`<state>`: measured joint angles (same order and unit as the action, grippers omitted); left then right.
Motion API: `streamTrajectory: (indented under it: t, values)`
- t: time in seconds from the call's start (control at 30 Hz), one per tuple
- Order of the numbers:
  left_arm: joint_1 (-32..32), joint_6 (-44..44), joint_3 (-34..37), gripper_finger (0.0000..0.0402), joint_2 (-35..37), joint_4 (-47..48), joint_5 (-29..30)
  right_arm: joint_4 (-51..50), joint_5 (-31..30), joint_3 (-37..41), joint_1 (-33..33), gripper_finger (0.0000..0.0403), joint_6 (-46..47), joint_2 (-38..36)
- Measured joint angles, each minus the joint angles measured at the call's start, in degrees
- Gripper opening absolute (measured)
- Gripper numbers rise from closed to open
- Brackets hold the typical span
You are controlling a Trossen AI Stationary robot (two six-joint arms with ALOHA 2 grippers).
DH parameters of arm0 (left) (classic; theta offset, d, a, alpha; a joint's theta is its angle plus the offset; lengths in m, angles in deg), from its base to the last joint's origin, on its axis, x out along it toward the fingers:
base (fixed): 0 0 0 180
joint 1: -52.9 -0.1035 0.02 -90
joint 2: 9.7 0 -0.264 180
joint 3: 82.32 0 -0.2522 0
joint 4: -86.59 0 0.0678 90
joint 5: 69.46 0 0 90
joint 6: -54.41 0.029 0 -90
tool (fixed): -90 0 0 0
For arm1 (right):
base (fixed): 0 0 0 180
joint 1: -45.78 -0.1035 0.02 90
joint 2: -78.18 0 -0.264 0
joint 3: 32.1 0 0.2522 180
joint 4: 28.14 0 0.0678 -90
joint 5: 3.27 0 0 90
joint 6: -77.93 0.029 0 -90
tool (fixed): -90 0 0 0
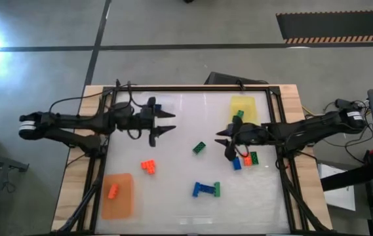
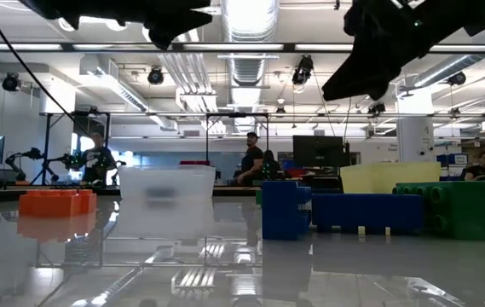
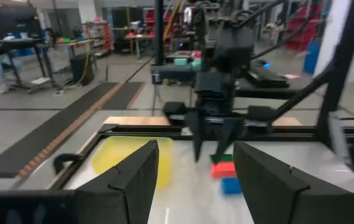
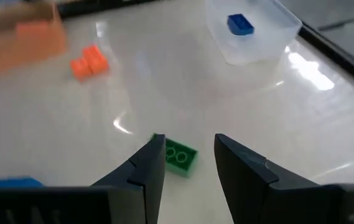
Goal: Sort & place blocks by color
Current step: Put the green game piece into the yellow bin
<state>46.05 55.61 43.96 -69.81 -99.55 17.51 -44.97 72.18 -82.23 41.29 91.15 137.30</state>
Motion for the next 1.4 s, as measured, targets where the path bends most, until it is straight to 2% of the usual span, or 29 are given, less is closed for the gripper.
streamTrajectory:
  t: [0.17, 0.47, 0.67, 0.87, 0.97, 1.07, 1.23, 1.3, 1.4]
  values:
    - [1.44, -2.44, 3.37, 0.0191, 1.33, -5.78, 0.00, 0.24, 0.00, -3.80, 0.00, 0.0130, -8.77, 5.20]
    - [2.05, -3.86, 4.09, 0.0191, 1.83, -6.08, 0.04, -0.90, 0.02, -12.48, 0.29, 0.0130, -17.35, 15.80]
    - [2.08, -3.89, 4.73, 0.0191, 1.83, -6.08, 0.04, -13.45, 0.82, -21.59, 2.48, 0.0130, -17.01, 23.81]
    - [2.10, -3.97, 5.11, 0.0191, 1.81, -6.14, 0.02, -24.20, 7.53, -29.95, 6.19, 0.0131, -15.65, 31.37]
    - [2.10, -4.16, 5.39, 0.0191, 1.87, -6.39, 0.02, -25.11, 9.95, -32.24, 7.04, 0.0144, -18.77, 34.22]
    - [2.10, -5.25, 5.65, 0.0191, 1.89, -6.18, 0.02, -24.98, 9.55, -33.56, 7.28, 0.0173, -23.90, 36.42]
    - [2.10, -5.37, 5.84, 0.0191, 1.89, -6.19, 0.02, -25.17, 1.30, -35.13, 7.28, 0.0207, -30.09, 39.08]
    - [2.10, -5.37, 5.84, 0.0191, 1.89, -6.22, 0.02, -25.29, 2.61, -35.24, 7.34, 0.0204, -31.57, 39.25]
    - [2.10, -5.37, 5.84, 0.0191, 1.89, -6.23, 0.02, -25.34, 7.95, -35.14, 7.27, 0.0186, -33.21, 39.04]
